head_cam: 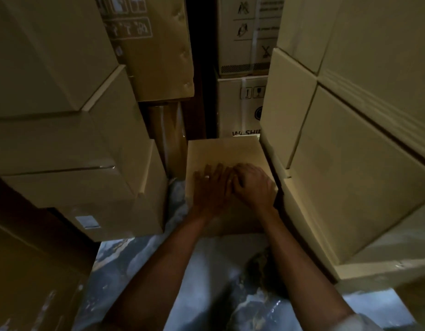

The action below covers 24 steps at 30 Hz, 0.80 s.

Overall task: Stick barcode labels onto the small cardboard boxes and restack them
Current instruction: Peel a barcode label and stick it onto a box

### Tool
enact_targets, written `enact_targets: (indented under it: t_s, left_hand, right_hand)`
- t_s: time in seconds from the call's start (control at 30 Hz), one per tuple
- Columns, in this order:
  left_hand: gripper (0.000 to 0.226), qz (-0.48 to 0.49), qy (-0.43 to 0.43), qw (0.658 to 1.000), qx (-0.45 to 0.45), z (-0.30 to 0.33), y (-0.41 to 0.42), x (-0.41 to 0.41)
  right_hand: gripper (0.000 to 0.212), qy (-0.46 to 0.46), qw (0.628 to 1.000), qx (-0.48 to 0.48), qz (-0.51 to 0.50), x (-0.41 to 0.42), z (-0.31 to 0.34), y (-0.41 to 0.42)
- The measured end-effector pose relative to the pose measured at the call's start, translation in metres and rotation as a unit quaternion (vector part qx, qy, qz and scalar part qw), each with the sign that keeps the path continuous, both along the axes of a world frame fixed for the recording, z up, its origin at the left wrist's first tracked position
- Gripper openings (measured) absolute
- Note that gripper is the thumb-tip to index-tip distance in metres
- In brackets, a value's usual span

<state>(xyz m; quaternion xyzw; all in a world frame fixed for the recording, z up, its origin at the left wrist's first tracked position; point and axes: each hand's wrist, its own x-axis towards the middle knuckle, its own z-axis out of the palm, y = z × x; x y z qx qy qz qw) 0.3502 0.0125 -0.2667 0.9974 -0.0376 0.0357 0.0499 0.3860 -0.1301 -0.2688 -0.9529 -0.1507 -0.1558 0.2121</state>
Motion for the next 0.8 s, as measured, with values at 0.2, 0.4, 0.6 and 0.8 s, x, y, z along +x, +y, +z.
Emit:
enact_targets:
  t_s: [0.2, 0.4, 0.6, 0.8]
  left_hand:
    - [0.081, -0.005, 0.028, 0.999, -0.019, 0.0, -0.004, 0.044]
    - [0.054, 0.005, -0.019, 1.0, -0.003, -0.008, -0.01, 0.06]
    - [0.06, -0.012, -0.022, 0.999, -0.025, -0.015, -0.007, 0.06]
    - [0.069, -0.09, 0.027, 0.993, 0.075, -0.019, 0.03, 0.095]
  right_hand:
    - [0.039, 0.006, 0.999, 0.02, -0.033, 0.039, 0.01, -0.002]
    - [0.043, 0.005, 0.999, 0.041, -0.031, 0.057, 0.002, -0.006]
    - [0.046, -0.012, 0.999, 0.031, -0.01, 0.052, -0.012, -0.013]
    - [0.041, 0.005, 0.999, 0.032, -0.029, 0.062, -0.008, -0.008]
